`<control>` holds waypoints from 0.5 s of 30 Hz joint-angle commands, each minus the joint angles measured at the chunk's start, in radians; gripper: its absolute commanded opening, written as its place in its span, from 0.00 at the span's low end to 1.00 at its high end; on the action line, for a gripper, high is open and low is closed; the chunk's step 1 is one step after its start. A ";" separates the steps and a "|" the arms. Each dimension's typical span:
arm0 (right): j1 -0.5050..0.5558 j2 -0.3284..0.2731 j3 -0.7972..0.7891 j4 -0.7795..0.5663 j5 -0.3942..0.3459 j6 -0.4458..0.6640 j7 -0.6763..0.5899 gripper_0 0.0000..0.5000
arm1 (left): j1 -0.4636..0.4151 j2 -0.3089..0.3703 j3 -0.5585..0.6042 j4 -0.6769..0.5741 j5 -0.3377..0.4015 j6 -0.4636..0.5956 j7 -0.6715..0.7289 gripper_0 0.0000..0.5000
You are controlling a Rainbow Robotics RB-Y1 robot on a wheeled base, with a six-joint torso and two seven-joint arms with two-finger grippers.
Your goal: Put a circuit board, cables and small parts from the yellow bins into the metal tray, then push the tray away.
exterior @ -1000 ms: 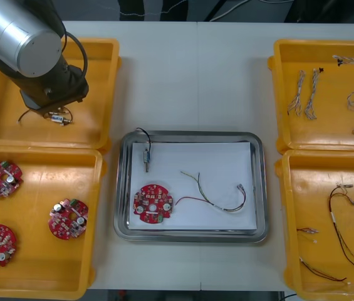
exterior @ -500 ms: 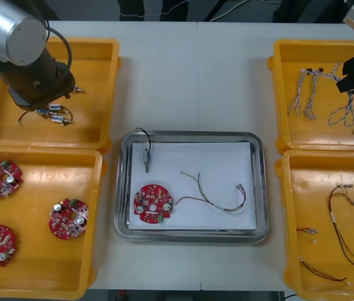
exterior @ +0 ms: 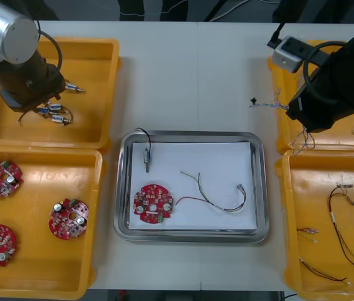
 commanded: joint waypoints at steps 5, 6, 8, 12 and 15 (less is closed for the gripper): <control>-0.053 -0.038 0.205 -0.037 0.002 -0.137 0.048 0.00 | -0.046 -0.008 0.041 0.077 -0.023 -0.068 0.075 1.00; -0.058 -0.038 0.219 -0.037 0.008 -0.147 0.057 0.00 | -0.046 -0.009 0.041 0.085 -0.023 -0.074 0.075 1.00; -0.068 -0.038 0.267 -0.036 0.030 -0.180 0.111 0.00 | -0.046 -0.015 0.040 0.105 -0.024 -0.100 0.076 1.00; -0.075 -0.038 0.322 -0.018 0.048 -0.222 0.194 0.00 | -0.046 -0.029 0.040 0.139 -0.023 -0.120 0.076 1.00; -0.078 -0.038 0.360 -0.007 0.063 -0.253 0.261 0.00 | -0.046 -0.035 0.040 0.163 -0.012 -0.130 0.075 1.00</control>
